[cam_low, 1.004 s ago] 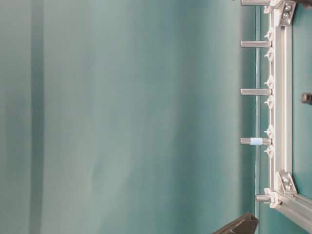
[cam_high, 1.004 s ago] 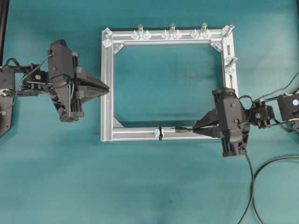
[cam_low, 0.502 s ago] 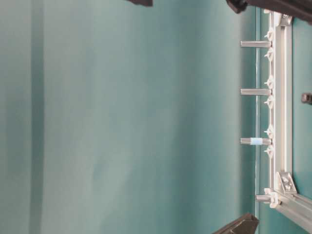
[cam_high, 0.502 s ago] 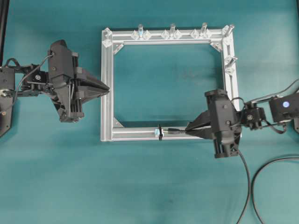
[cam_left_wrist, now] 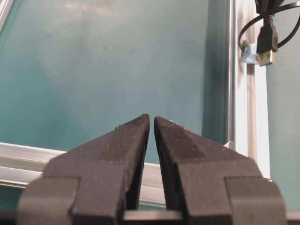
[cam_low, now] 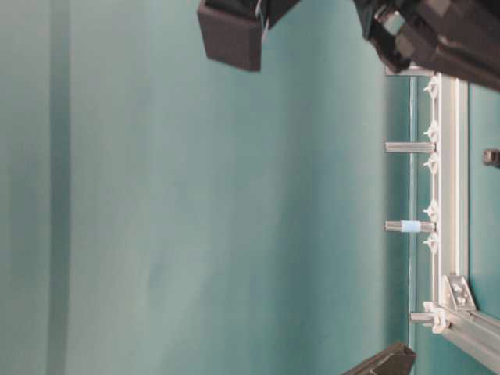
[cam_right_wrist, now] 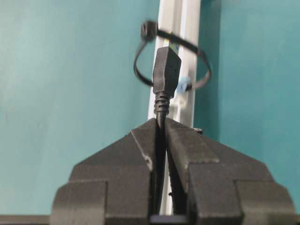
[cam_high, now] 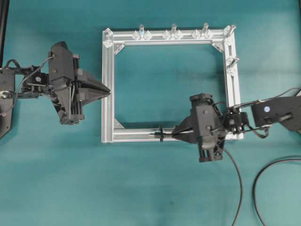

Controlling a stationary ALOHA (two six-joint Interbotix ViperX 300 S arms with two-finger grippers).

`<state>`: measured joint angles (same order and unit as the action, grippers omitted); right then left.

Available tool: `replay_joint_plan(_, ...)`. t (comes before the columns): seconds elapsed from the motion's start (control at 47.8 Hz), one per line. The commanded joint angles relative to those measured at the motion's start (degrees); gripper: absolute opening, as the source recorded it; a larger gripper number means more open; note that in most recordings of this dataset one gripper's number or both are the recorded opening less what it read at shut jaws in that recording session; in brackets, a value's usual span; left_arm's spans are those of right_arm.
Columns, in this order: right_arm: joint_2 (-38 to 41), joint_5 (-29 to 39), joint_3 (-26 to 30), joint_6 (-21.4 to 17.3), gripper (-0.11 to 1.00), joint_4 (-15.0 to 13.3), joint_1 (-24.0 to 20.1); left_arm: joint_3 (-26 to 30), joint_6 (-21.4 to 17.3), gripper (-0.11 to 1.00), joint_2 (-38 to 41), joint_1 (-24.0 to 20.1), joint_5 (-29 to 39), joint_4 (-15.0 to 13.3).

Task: Insert the wire through the string loop located in the center.
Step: 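Push the USB plug through the black zip-tie loop with the right gripper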

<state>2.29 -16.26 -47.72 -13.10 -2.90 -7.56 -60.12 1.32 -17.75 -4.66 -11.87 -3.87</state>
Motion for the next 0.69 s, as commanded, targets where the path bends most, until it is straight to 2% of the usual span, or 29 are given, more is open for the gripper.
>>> replay_joint_plan(0.0,0.09,-0.53,1.93,0.09,0.07,-0.09,0.09,1.05,0.44,0.17,-0.7,0.26,-0.26,0.09)
replay_joint_plan(0.669,1.14,-0.26,3.08,0.09,0.07,-0.09,0.26,0.79,0.35,0.17,-0.7,0.53,-0.18,0.09)
